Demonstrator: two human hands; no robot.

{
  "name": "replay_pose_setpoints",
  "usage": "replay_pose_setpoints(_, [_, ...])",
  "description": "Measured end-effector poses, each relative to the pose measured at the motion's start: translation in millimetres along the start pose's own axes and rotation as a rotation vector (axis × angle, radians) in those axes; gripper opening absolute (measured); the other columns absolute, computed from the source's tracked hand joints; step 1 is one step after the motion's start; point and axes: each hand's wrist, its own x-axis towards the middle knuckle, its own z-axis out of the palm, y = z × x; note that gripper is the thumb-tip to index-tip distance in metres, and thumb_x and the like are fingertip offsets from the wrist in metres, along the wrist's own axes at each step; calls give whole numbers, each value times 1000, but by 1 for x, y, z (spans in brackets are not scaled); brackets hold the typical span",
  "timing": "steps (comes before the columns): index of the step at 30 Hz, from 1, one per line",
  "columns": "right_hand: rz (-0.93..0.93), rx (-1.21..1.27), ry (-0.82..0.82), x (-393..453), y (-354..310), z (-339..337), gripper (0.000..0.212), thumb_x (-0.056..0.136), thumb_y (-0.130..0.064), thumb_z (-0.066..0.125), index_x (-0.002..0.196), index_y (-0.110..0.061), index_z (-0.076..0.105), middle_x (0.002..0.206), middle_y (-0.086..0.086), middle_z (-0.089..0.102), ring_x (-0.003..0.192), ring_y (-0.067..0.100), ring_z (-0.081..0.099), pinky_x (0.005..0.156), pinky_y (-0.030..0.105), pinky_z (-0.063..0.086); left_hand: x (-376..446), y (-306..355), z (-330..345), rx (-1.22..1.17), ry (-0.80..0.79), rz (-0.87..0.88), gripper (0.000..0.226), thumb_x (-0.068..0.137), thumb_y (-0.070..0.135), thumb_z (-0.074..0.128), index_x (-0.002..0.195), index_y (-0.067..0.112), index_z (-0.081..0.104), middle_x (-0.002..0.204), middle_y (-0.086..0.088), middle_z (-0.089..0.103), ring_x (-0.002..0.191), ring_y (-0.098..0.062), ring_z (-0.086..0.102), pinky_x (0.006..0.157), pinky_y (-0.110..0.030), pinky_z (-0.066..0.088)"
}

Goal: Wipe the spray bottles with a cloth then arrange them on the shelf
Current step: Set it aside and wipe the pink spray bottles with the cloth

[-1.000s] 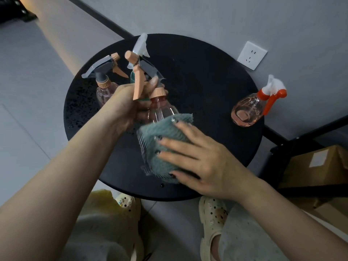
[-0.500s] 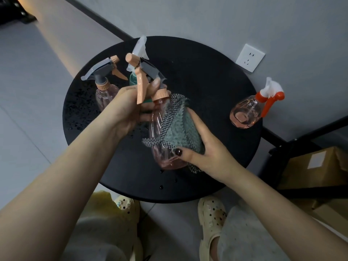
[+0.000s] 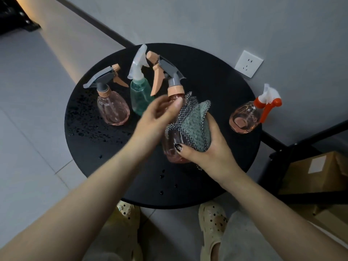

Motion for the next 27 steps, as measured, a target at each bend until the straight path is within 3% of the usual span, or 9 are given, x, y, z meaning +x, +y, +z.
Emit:
replay_pose_setpoints(2, [-38,-161,73,1,-2,0,95,61,-33,82,141,-32,31,135,-11,48,124,-1,45,102,24,42,-9,-4,9,-36,28,-19,51,82,52,58,125,24,55,118,10,64,105,1,60,97,-23,44])
replay_pose_setpoints(5, [-120,-388,134,-2,-3,3,100,64,-31,85,145,-25,27,139,-7,39,128,0,39,102,18,38,-10,1,13,-55,71,20,30,94,32,51,123,25,55,109,14,64,96,9,59,91,-15,46])
replay_pose_setpoints(9, [-260,-747,102,-10,0,7,98,68,-38,76,146,-26,17,149,0,25,135,20,31,104,42,41,0,8,9,-136,146,-53,26,92,33,58,110,15,64,104,-7,69,99,-20,66,95,-42,50])
replay_pose_setpoints(12, [-380,-963,110,-11,2,6,91,72,-42,72,145,-23,20,149,8,26,131,30,35,97,49,46,5,10,5,-249,157,-154,33,87,40,64,96,9,68,93,-8,73,86,-20,71,81,-34,57])
replay_pose_setpoints(14, [-450,-1038,92,-12,3,4,87,76,-46,68,145,-21,22,148,11,26,129,34,37,95,52,46,7,14,2,-368,114,-204,24,89,32,61,85,9,66,79,-6,70,74,-18,68,70,-26,56])
replay_pose_setpoints(16, [-521,-1115,16,-12,4,1,86,77,-53,64,146,-23,21,150,10,21,130,36,36,98,55,43,9,17,-5,-373,103,-265,22,89,32,61,90,11,64,84,-8,64,80,-24,59,74,-31,50])
replay_pose_setpoints(21, [-764,-1194,-282,-13,3,-6,84,77,-70,51,144,-27,25,153,5,15,140,43,16,113,58,13,15,21,-18,-336,99,-235,15,90,27,59,88,12,60,74,-4,61,63,-16,60,64,-27,52])
replay_pose_setpoints(24, [-887,-1158,-335,-12,3,-8,62,87,-60,47,138,-27,34,149,-1,25,141,41,13,116,49,6,15,20,-22,-234,117,-187,16,89,30,59,83,15,60,77,-5,66,65,-19,63,69,-31,52])
replay_pose_setpoints(27, [-942,-1116,-289,-10,1,-11,42,97,-43,44,136,-26,41,146,-3,35,140,34,20,118,46,11,15,21,-22,-227,94,-194,18,89,31,57,87,14,60,76,-4,67,64,-18,62,64,-28,50])
